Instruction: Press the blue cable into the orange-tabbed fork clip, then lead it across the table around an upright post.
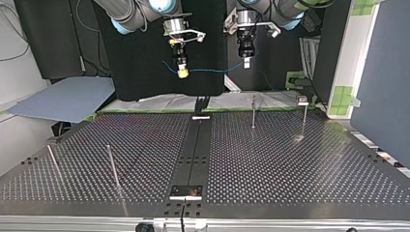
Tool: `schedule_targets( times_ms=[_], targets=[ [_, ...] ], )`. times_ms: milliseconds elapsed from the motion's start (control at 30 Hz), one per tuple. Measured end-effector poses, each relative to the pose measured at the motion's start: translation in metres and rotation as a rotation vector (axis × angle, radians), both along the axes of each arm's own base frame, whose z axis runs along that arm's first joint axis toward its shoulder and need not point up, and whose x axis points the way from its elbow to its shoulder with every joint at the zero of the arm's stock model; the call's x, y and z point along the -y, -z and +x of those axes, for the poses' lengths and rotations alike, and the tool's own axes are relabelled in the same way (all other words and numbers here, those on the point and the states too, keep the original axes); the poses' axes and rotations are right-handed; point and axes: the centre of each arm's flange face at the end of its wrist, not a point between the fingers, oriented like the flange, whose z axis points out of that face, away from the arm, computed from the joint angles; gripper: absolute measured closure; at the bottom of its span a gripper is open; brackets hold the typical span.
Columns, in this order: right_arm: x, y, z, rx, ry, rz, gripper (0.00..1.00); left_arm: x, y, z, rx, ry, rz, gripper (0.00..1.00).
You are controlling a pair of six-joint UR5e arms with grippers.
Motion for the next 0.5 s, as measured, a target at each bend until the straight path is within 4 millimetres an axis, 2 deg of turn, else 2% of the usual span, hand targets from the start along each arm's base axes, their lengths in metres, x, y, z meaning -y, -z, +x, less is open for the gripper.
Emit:
schedule_targets(
  times_ms=[233, 500],
  targets=[
    [-0.001, 0.001, 0.002, -0.004, 0.0, 0.002, 1.0, -0.004, 0.006, 0.001, -0.023, 0.0, 0.023, 1.0],
    [0.003, 0.026, 0.007, -0.058, 0.051, 0.05, 1.0, -0.021, 0.023, 0.013, -0.08, -0.003, 0.06, 1.0]
  ],
)
